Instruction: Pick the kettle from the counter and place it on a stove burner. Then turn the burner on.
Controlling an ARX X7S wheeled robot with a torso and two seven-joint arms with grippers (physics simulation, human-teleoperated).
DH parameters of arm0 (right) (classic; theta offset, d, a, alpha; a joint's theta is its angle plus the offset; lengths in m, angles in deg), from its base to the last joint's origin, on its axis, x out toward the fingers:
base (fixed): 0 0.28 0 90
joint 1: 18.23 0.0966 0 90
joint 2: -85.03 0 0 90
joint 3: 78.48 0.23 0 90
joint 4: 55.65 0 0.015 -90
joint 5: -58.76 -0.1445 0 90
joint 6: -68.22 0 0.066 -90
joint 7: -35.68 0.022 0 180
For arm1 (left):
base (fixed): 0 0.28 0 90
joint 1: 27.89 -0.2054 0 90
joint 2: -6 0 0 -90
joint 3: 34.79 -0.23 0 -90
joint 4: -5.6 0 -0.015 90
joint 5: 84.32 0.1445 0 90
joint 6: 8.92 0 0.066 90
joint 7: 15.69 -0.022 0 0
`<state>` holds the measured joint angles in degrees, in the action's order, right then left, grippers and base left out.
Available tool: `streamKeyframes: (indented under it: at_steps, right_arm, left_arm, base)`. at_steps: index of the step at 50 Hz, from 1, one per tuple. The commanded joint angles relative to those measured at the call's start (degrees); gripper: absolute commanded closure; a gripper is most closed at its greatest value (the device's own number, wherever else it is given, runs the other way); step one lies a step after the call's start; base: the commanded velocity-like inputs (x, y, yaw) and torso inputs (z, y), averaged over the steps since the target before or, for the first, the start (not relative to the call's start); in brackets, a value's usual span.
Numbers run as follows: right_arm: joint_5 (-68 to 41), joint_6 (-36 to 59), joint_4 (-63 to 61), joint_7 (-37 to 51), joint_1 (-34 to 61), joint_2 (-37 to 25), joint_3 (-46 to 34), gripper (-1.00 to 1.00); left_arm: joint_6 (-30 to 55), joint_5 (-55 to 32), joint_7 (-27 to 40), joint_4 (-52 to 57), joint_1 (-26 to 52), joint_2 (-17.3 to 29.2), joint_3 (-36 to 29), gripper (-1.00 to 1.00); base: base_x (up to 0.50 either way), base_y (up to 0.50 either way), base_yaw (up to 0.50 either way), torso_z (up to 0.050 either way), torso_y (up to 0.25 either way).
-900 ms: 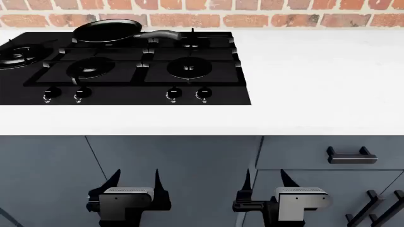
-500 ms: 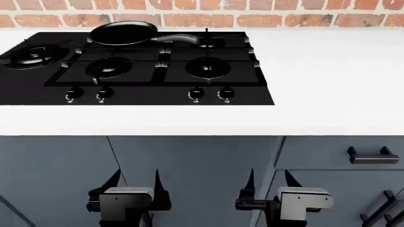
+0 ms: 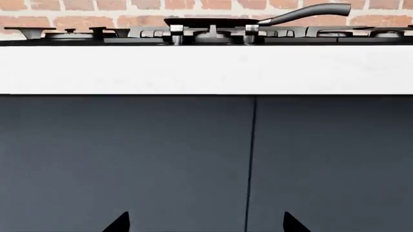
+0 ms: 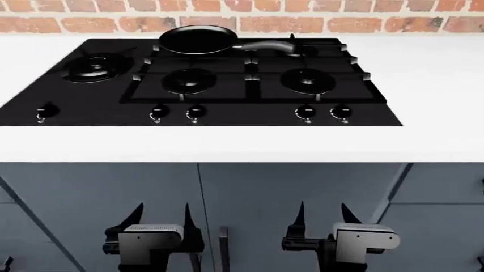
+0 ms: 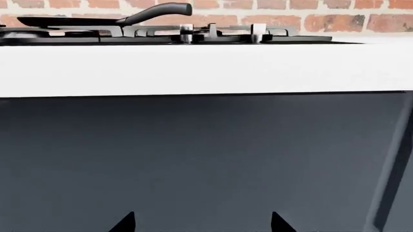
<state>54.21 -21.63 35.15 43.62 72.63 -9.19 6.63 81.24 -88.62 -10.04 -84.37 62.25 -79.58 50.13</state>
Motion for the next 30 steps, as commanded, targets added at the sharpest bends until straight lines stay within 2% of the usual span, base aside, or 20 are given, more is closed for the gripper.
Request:
streamKeyframes:
  at_steps: [1,30]
  right_arm:
    - [-0.8,0.0,0.3,0.9,0.3,-0.8,-1.0,-1.0]
    - [-2.3,-0.2,0.4,2.9,0.5,-2.4,-3.1,-1.0]
  left_arm:
    - [0.0,-0.9,0.9,0.0,0.0,0.8,-0.8,-1.0]
    - [0.1,-2.8,2.8,-0.1,0.2,2.4,-2.6,-1.0]
  base:
    - [0.0,0.5,0.0,0.0,0.0]
    - [0.0,0.5,0.0,0.0,0.0]
